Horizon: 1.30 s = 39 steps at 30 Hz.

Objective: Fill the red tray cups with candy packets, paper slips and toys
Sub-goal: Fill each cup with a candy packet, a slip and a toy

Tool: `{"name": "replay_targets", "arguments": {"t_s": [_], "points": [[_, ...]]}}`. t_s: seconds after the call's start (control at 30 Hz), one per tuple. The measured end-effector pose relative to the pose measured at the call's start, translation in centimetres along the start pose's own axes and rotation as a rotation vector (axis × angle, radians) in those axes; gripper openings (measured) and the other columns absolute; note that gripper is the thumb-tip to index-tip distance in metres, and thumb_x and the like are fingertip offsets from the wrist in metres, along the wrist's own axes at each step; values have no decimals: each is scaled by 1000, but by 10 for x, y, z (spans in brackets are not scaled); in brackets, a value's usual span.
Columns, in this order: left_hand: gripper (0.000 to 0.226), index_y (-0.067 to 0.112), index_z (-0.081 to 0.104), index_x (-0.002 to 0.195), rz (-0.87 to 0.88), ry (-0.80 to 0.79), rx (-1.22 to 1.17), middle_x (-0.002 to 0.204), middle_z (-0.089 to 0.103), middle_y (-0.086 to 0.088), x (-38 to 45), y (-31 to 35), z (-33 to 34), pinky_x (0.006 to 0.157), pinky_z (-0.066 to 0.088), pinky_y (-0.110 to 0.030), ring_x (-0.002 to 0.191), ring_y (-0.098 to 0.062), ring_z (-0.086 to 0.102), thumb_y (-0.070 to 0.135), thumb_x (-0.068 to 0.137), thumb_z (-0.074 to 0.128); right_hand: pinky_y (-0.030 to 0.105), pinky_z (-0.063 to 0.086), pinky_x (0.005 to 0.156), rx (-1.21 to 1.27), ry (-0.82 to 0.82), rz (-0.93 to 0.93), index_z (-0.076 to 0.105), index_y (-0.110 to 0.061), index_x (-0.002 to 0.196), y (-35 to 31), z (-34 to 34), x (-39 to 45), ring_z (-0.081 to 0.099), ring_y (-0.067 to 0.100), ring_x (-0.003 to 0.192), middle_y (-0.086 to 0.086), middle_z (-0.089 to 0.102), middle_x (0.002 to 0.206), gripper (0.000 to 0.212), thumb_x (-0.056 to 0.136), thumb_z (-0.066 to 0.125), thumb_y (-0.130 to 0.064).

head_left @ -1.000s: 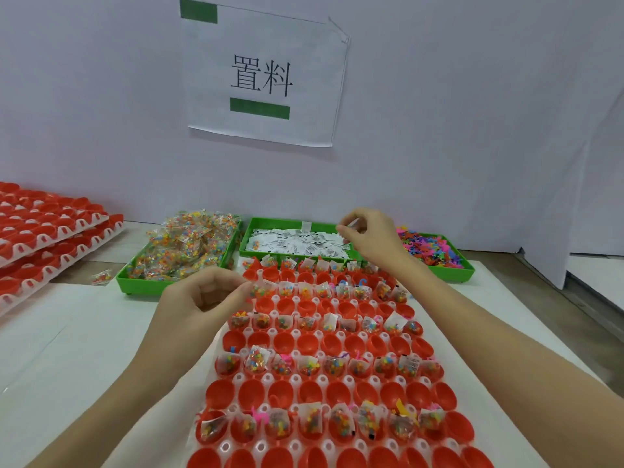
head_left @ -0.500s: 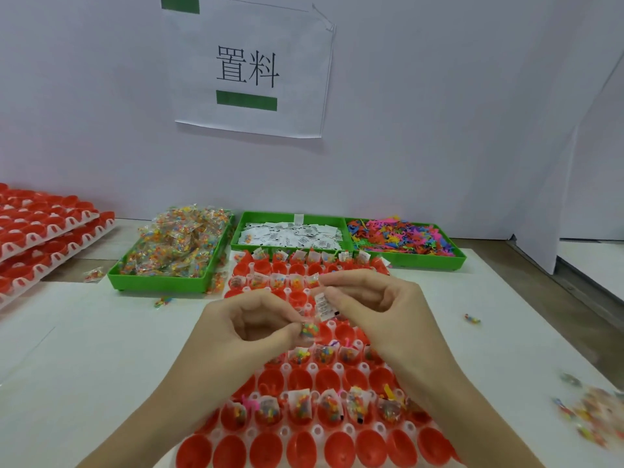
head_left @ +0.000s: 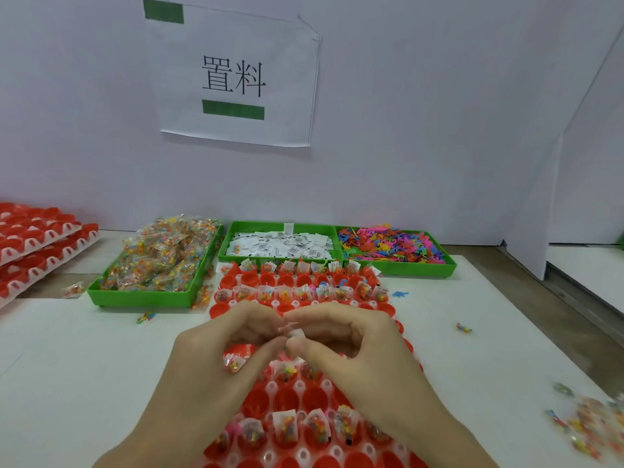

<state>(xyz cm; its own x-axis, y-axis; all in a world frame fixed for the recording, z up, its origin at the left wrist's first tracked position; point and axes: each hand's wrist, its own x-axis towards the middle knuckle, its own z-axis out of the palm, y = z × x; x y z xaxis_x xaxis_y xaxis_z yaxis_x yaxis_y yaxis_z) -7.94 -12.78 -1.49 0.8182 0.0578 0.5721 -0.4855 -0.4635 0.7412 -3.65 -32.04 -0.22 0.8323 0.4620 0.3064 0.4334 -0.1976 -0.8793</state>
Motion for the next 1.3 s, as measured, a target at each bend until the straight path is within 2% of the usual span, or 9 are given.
{"name": "replay_targets", "arguments": {"t_s": [0.2,0.37,0.5,0.7,0.87,1.03,1.13,1.23,1.3], "points": [[15,26,81,90,-7,29,-18,90,78,4,3,0,-7,75,58,-23,84,-16,76,24,76,87,18,56,90,-121,10,-56,63,-44,128,-3,3,-1,69,2,104,-20,72,110,46,94,72,-15],[21,25,84,92,-133,-118,-207,98,79,-4,7,-1,-11,82,61,-26,93,-21,77,11,76,82,24,57,89,-132,17,-82,50,-51,137,-5,3,-2,70,9,98,-20,66,114,64,93,70,-10],[17,28,83,89,-193,-179,-229,90,80,-2,7,1,-13,79,61,-26,85,-19,78,19,75,82,23,58,84,-194,-42,-90,45,-54,139,-4,2,-3,69,11,97,-20,59,119,68,92,70,-11],[22,28,82,95,-207,-154,-229,88,79,-6,9,3,-17,75,60,-20,81,-20,77,16,76,83,24,58,87,-199,-67,-91,63,-44,125,-7,-11,3,69,5,103,-21,64,121,31,97,67,-31],[21,30,84,90,-236,-92,-186,89,78,-1,12,-2,-23,71,58,-18,80,-15,74,11,80,80,15,53,71,-391,171,34,76,-26,102,15,-56,51,69,2,82,-15,74,90,19,99,62,-14],[28,28,82,87,-249,-57,-162,88,79,-1,14,-10,-27,75,58,-18,80,-15,74,1,84,78,19,48,83,-793,221,197,76,-13,113,62,-110,119,62,8,84,4,74,112,25,103,54,-7],[28,29,81,88,-236,-63,-146,90,79,0,15,-12,-27,75,56,-16,82,-16,75,1,84,78,10,43,67,-932,170,233,76,-12,116,88,-130,145,58,4,70,9,72,124,27,104,53,-6],[30,31,81,87,-222,-55,-136,91,78,1,15,-14,-26,74,55,-14,82,-15,74,2,83,78,27,53,91,-960,83,233,75,-11,118,105,-135,162,70,20,102,11,71,126,26,103,55,-5],[30,32,81,87,-218,-51,-134,90,77,2,15,-16,-27,75,55,-15,82,-15,74,3,83,79,34,52,97,-964,50,201,75,-11,118,111,-131,172,70,23,107,10,73,122,24,102,58,-6]]}}
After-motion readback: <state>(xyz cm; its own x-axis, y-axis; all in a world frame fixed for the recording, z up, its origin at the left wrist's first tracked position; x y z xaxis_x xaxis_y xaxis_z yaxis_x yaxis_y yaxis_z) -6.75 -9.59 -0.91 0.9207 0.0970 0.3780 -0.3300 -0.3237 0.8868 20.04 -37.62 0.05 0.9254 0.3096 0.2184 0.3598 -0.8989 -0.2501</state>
